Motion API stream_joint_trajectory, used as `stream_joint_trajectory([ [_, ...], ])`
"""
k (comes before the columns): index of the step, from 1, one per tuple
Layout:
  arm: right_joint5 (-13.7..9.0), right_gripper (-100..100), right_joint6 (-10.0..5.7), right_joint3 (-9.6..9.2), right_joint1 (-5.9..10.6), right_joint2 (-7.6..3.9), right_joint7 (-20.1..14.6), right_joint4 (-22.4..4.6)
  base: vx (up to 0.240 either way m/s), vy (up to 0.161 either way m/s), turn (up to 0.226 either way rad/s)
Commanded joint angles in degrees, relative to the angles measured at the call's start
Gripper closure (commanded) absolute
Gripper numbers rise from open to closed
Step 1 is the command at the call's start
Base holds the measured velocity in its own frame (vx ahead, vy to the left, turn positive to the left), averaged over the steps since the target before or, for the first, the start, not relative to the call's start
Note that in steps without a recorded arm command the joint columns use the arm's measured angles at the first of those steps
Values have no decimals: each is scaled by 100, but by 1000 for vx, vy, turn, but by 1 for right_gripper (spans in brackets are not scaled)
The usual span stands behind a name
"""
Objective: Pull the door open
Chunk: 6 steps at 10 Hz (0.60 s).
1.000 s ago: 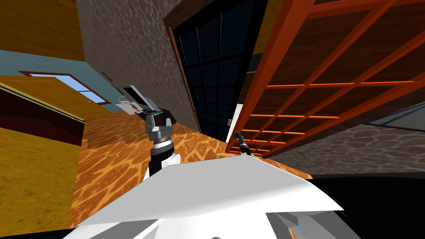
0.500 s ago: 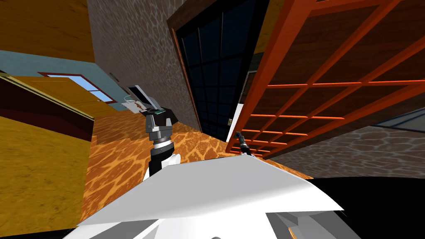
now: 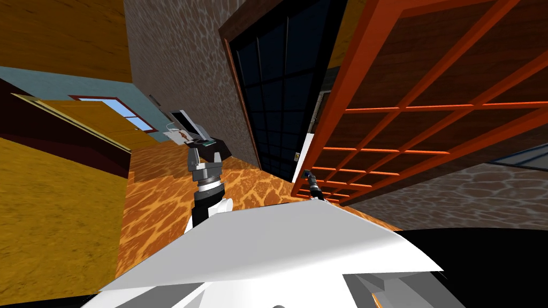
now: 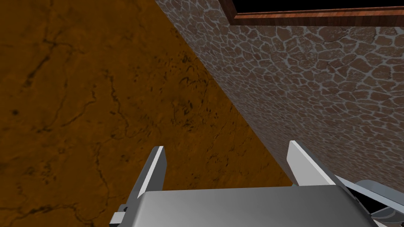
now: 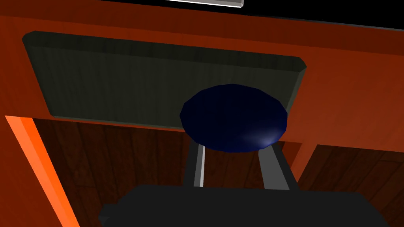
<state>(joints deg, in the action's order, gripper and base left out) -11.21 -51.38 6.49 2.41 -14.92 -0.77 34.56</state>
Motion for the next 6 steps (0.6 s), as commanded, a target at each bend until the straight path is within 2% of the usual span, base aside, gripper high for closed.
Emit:
stream_joint_trajectory([
  [1, -78, 100, -30, -89, 43, 31, -286, -14, -41, -12, 64],
  [2, -78, 100, -30, -89, 43, 31, -309, -14, -33, -13, 38],
  [4, -254, 100, -24, -157, 38, 16, -704, -4, -44, -21, 99],
  [6, -342, 100, -20, -191, 36, 9, -967, 1, -38, -15, 41],
])
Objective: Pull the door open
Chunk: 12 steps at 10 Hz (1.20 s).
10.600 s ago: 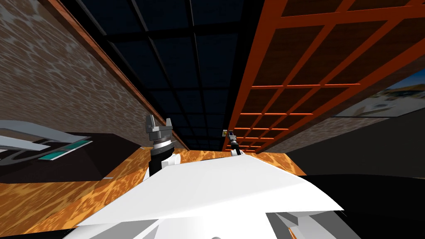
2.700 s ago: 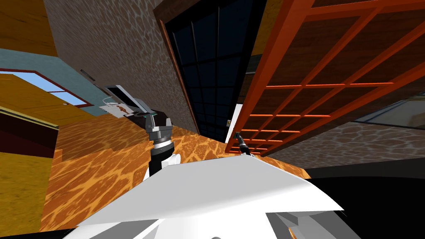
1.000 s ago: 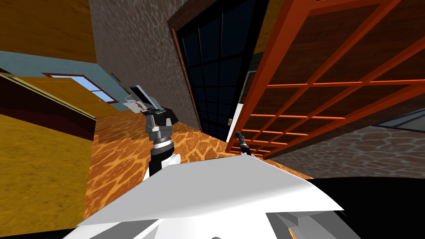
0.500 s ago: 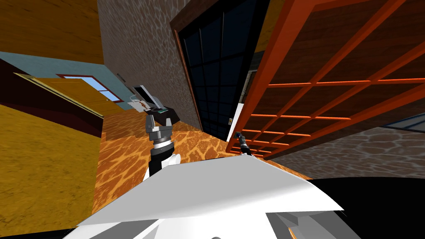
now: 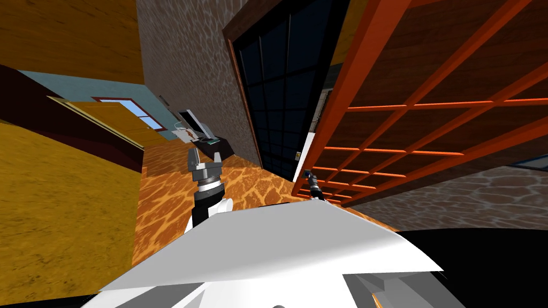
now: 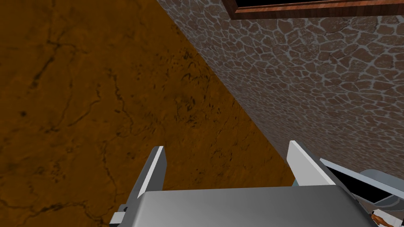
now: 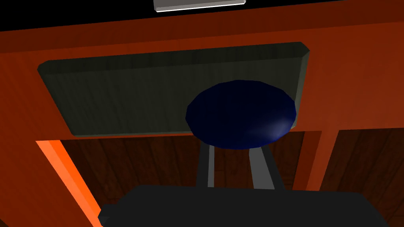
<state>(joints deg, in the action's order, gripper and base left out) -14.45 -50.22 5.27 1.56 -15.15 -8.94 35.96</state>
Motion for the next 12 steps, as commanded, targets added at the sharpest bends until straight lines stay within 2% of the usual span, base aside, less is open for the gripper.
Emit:
stream_joint_trajectory([
  [1, -18, 100, -137, -69, 120, 32, -204, -139, -30, -9, 45],
  [4, -194, 100, -130, -137, 116, 17, -657, -129, -39, -14, 56],
  [6, -194, 100, -130, -137, 116, 17, -680, -129, -23, -5, 22],
  [10, -454, 100, -120, -237, 108, -5, -1358, -115, -38, -12, 67],
  [11, -552, -100, -77, -205, 37, -20, -1433, -150, -57, -28, 58],
  [12, -614, -100, -77, -221, 34, -18, -1549, -138, -63, -13, 71],
])
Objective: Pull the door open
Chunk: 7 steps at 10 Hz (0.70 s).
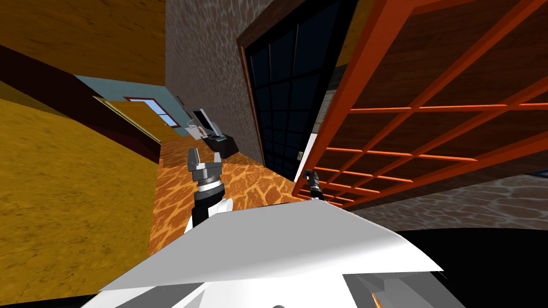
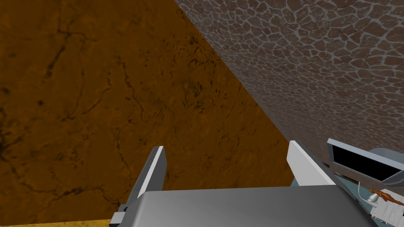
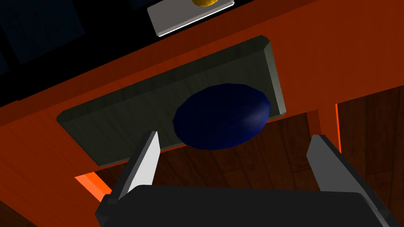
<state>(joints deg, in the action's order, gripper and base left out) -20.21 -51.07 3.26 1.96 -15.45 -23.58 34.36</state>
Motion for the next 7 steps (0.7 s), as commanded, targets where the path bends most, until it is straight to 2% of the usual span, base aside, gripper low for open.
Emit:
stream_joint_trajectory([
  [1, -115, -100, 7, -42, -9, 15, -231, 37, -66, 14, 77],
  [4, -405, -100, 3, -120, -23, 24, -726, 93, -73, 13, 78],
  [5, -405, -100, 3, -120, -23, 24, -767, 93, -61, -10, 27],
  [7, -640, -100, -1, -183, -34, 31, -1136, 139, -64, -9, 87],
])
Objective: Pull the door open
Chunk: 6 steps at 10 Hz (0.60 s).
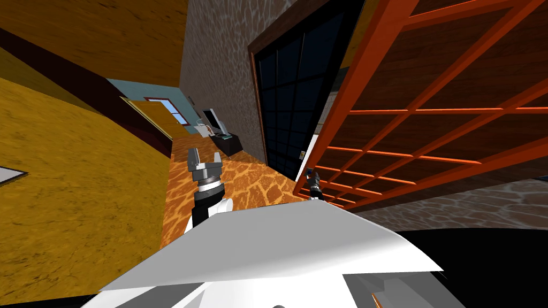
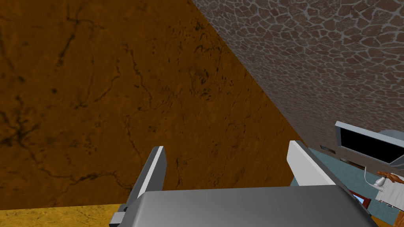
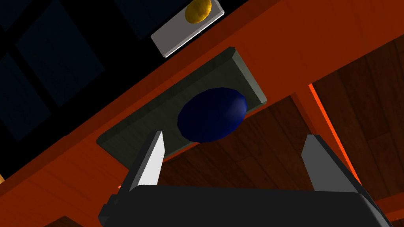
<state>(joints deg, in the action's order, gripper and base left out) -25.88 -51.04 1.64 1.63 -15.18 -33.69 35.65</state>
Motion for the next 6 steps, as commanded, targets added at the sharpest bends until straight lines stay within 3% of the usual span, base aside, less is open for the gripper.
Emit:
stream_joint_trajectory([
  [1, -73, -100, -3, -20, 0, 4, -180, 9, -56, -8, 38],
  [6, -600, -100, -11, -161, -25, 20, -997, 112, -68, 2, 83],
])
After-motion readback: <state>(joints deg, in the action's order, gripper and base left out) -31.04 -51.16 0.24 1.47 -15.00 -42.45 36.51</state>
